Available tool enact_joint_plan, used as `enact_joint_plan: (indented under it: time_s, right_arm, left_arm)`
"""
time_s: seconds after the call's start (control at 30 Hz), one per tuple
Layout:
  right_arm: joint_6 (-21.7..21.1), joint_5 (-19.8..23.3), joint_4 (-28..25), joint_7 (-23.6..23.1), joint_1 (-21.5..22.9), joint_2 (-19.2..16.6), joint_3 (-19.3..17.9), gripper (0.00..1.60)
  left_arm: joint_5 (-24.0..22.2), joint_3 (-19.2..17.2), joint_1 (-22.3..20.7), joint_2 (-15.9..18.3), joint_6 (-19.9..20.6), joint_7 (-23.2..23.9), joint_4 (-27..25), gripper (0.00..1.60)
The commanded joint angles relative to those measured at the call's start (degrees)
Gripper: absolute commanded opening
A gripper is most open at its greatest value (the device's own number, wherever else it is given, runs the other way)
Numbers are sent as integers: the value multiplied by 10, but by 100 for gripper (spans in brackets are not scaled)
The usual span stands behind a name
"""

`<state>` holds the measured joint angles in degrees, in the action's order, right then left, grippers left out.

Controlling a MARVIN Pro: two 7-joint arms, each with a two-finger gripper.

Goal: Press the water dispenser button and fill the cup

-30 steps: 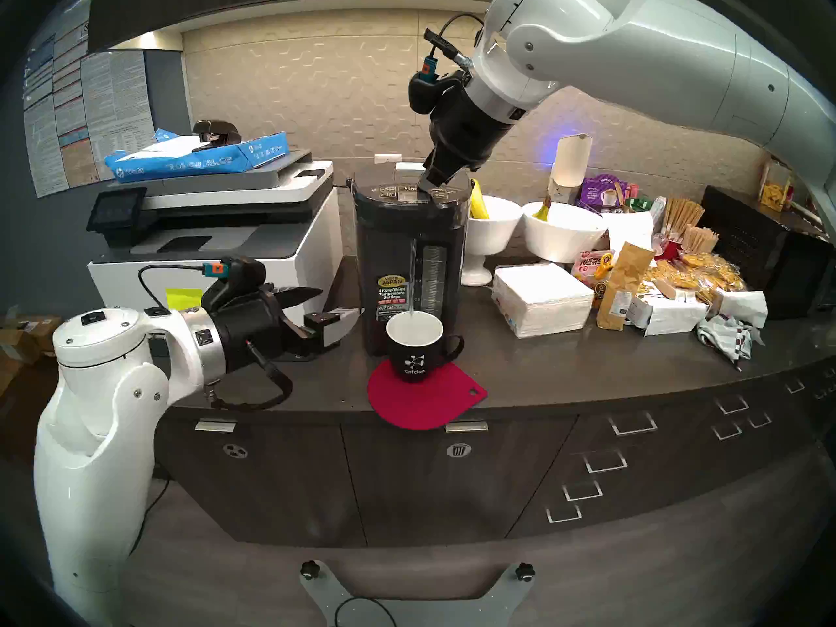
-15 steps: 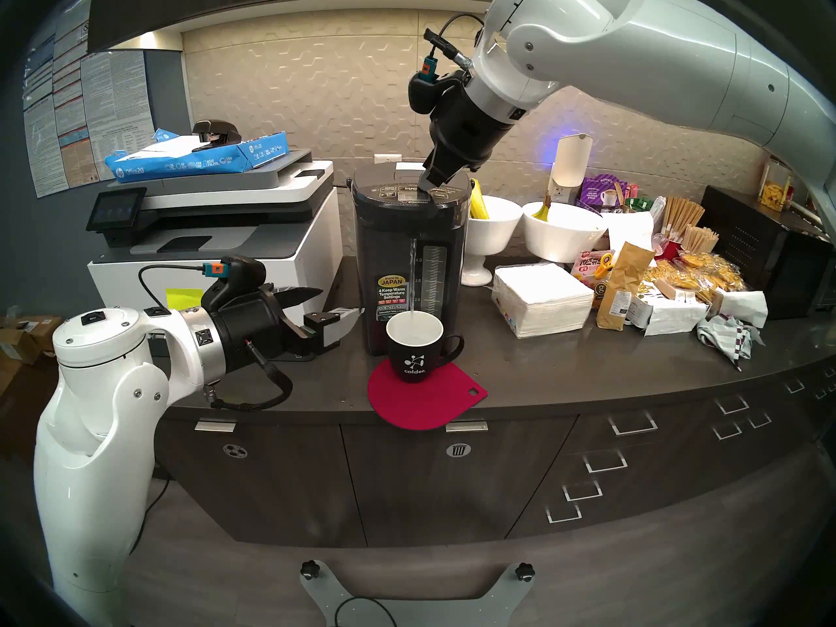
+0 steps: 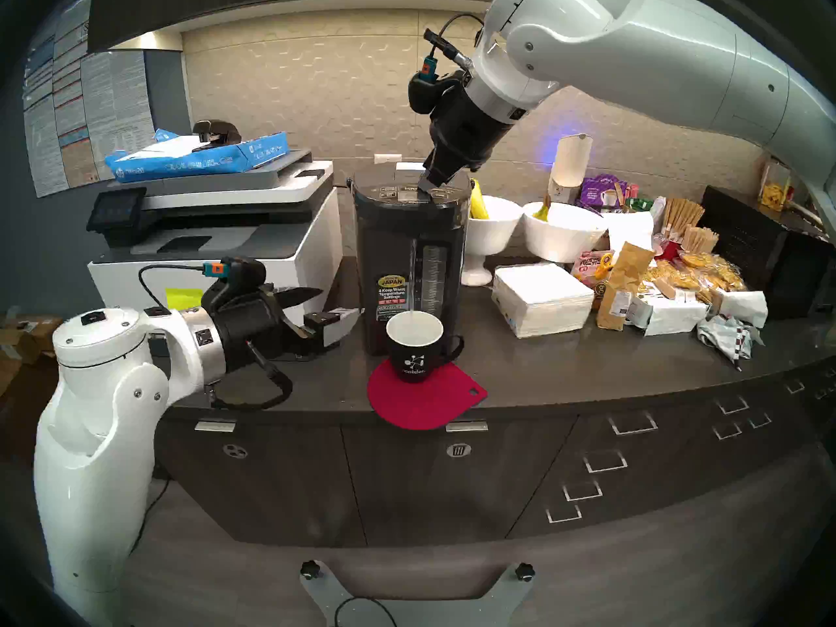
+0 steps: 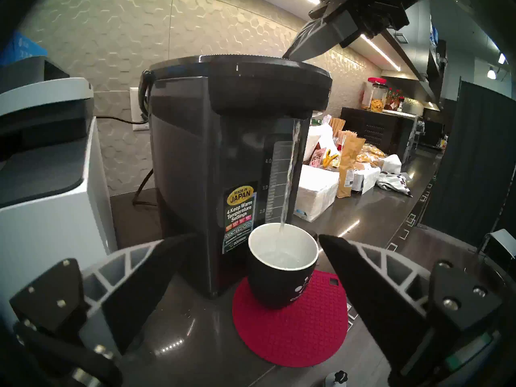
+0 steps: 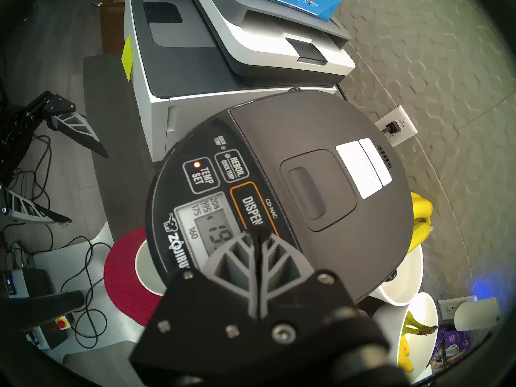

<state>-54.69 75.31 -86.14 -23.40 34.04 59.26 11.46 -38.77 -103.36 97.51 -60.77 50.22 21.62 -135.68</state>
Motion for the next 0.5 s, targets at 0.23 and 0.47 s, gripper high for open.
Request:
enact_joint_plan:
  time_s: [0.23,0.47]
  right_arm:
    - [-3,2,-3,-7,-20,5,19,0]
    - [-3,3,-3,-7,-20,5,19,0]
  left_arm:
    - [0,0,0,0,0,0,-6,160]
    - [0,0,0,0,0,0,-6,160]
